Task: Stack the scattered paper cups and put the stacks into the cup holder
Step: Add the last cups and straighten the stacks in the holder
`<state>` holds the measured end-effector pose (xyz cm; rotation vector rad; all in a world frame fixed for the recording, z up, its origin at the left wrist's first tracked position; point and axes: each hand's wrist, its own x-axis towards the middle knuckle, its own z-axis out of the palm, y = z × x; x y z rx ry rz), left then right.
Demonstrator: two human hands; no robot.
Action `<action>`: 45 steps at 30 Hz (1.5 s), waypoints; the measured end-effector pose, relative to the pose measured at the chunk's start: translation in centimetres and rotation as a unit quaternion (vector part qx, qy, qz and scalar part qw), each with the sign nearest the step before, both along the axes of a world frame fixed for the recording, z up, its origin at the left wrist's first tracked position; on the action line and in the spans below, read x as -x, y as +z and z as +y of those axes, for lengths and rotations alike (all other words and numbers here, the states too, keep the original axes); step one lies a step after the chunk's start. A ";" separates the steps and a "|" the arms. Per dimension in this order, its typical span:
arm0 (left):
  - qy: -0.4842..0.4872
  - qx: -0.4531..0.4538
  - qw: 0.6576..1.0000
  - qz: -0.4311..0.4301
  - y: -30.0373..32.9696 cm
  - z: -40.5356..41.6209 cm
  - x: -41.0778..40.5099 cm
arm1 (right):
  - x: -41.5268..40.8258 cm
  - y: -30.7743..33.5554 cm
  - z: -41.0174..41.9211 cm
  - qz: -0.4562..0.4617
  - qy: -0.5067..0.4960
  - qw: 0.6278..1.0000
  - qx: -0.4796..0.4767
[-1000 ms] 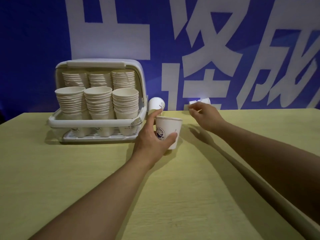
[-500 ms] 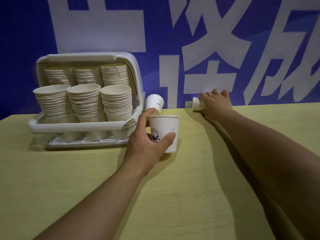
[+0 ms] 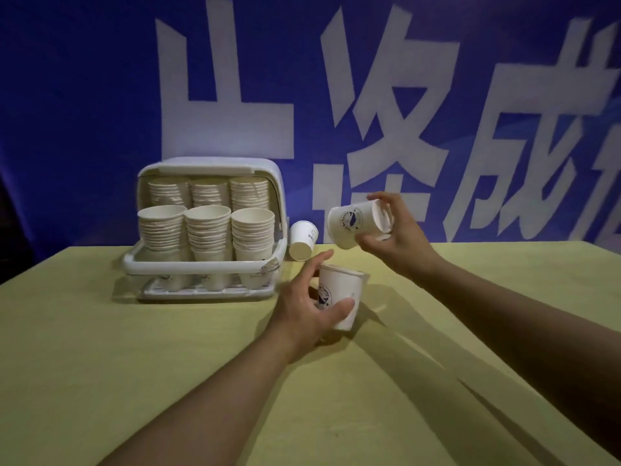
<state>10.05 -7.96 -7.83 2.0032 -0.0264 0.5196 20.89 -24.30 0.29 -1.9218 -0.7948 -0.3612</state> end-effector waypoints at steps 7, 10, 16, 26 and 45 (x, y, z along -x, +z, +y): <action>0.019 -0.048 0.999 0.003 1.7 1.5 4.2 | 6.7 0.6 2.2 0.133 0.058 0.988 -0.060; 0.049 -0.052 0.997 -0.009 2.7 3.6 6.2 | 7.9 1.5 4.3 0.127 0.077 0.988 -0.049; 0.141 -0.096 0.981 -0.092 7.0 9.7 9.3 | 8.3 4.3 9.5 0.085 0.114 0.984 -0.112; 0.328 -0.141 0.916 -0.182 12.7 20.0 7.5 | 3.4 4.5 16.3 0.025 0.031 0.989 -0.142; 0.341 -0.170 0.922 -0.064 10.7 22.9 2.7 | 1.8 -2.3 17.1 -0.013 -0.024 0.999 -0.033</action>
